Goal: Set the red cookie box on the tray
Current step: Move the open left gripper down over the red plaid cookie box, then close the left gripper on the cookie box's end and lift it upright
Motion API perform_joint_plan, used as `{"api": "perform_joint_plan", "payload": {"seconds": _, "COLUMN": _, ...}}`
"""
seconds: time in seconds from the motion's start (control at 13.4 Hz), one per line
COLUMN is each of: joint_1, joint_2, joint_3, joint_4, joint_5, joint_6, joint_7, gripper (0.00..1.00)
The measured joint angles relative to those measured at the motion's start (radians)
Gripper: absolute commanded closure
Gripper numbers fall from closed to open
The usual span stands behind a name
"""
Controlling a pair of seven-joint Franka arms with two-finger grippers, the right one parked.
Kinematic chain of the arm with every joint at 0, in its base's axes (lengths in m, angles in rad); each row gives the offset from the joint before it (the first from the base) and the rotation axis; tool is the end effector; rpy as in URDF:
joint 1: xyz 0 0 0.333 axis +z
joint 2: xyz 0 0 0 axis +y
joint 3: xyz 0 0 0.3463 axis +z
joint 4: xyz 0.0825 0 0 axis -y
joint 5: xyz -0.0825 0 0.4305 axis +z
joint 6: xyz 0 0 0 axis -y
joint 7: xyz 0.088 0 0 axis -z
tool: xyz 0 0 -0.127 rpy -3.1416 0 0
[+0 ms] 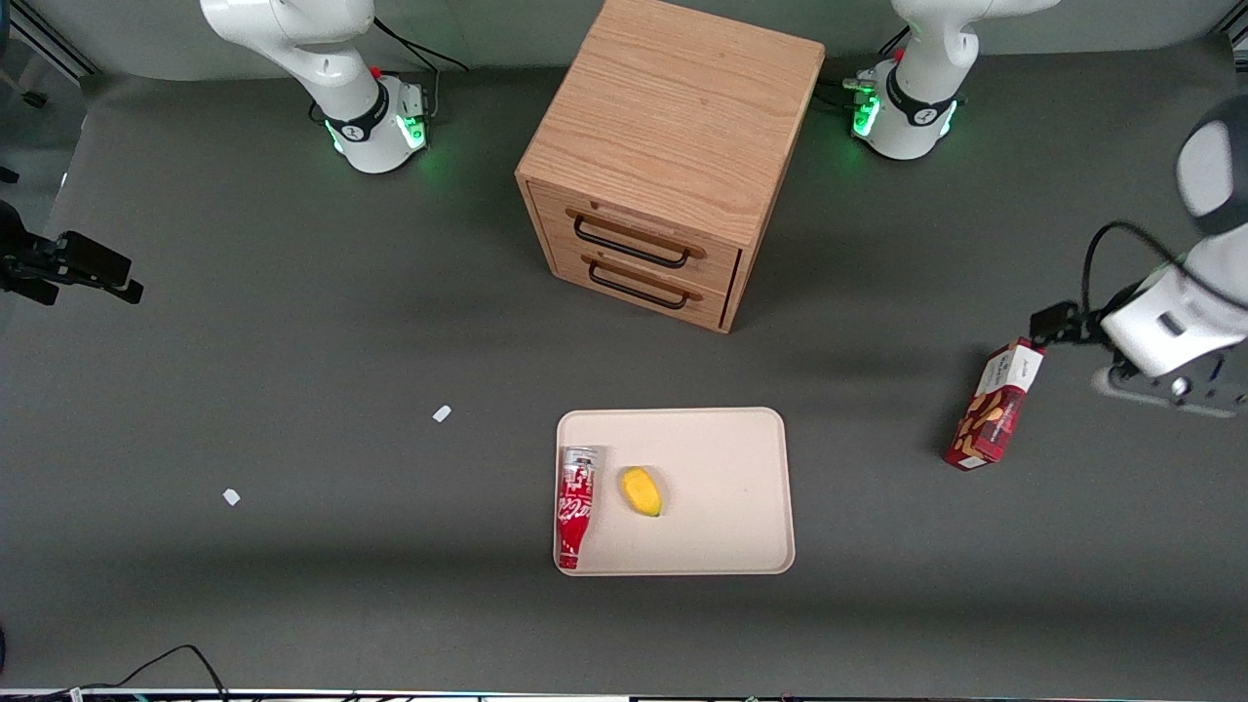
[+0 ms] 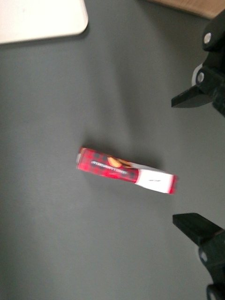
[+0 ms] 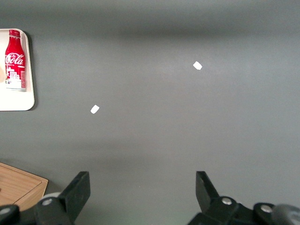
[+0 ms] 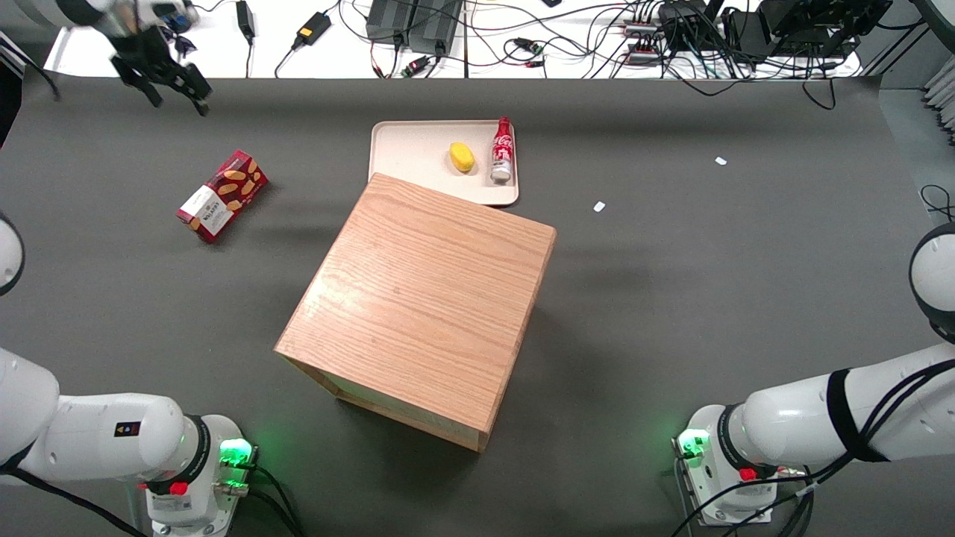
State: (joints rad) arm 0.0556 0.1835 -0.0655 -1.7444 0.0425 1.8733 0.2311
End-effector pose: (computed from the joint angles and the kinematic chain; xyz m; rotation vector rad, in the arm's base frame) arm 0.6574 -0.0003 0.4539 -3.0931 0.3949 0.0888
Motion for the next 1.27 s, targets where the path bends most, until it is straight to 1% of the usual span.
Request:
{"api": "perform_joint_plan", "payload": {"seconds": 0.22, "joint_1": 0.000, "joint_2": 0.051, "joint_3": 0.020, "joint_4": -0.140, "joint_5": 0.004, "joint_6": 0.221, "joint_7": 0.118, "gripper": 0.00}}
{"api": "perform_joint_plan", "payload": {"seconds": 0.52, "joint_1": 0.001, "joint_2": 0.128, "joint_3": 0.063, "joint_4": -0.231, "joint_5": 0.004, "joint_6": 0.421, "joint_7": 0.267, "gripper": 0.00}}
{"api": "perform_joint_plan", "payload": {"seconds": 0.74, "joint_1": 0.002, "joint_2": 0.170, "joint_3": 0.075, "joint_4": -0.306, "joint_5": 0.004, "joint_6": 0.553, "joint_7": 0.298, "gripper": 0.00}}
{"api": "perform_joint_plan", "payload": {"seconds": 0.82, "joint_1": 0.002, "joint_2": 0.183, "joint_3": 0.075, "joint_4": -0.325, "joint_5": 0.004, "joint_6": 0.585, "joint_7": 0.299, "gripper": 0.04}}
{"api": "perform_joint_plan", "payload": {"seconds": 0.89, "joint_1": 0.002, "joint_2": 0.193, "joint_3": 0.075, "joint_4": -0.335, "joint_5": 0.004, "joint_6": 0.605, "joint_7": 0.299, "gripper": 0.19}}
{"api": "perform_joint_plan", "payload": {"seconds": 0.97, "joint_1": 0.002, "joint_2": 0.201, "joint_3": 0.075, "joint_4": -0.344, "joint_5": 0.004, "joint_6": 0.622, "joint_7": 0.300, "gripper": 0.46}}
{"api": "perform_joint_plan", "payload": {"seconds": 1.04, "joint_1": 0.002, "joint_2": 0.207, "joint_3": 0.075, "joint_4": -0.350, "joint_5": 0.004, "joint_6": 0.629, "joint_7": 0.300, "gripper": 0.76}}
{"api": "perform_joint_plan", "payload": {"seconds": 1.12, "joint_1": 0.002, "joint_2": 0.212, "joint_3": 0.075, "joint_4": -0.353, "joint_5": 0.004, "joint_6": 0.632, "joint_7": 0.300, "gripper": 1.00}}
{"api": "perform_joint_plan", "payload": {"seconds": 1.27, "joint_1": 0.002, "joint_2": 0.213, "joint_3": 0.077, "joint_4": -0.355, "joint_5": 0.004, "joint_6": 0.632, "joint_7": 0.300, "gripper": 1.00}}
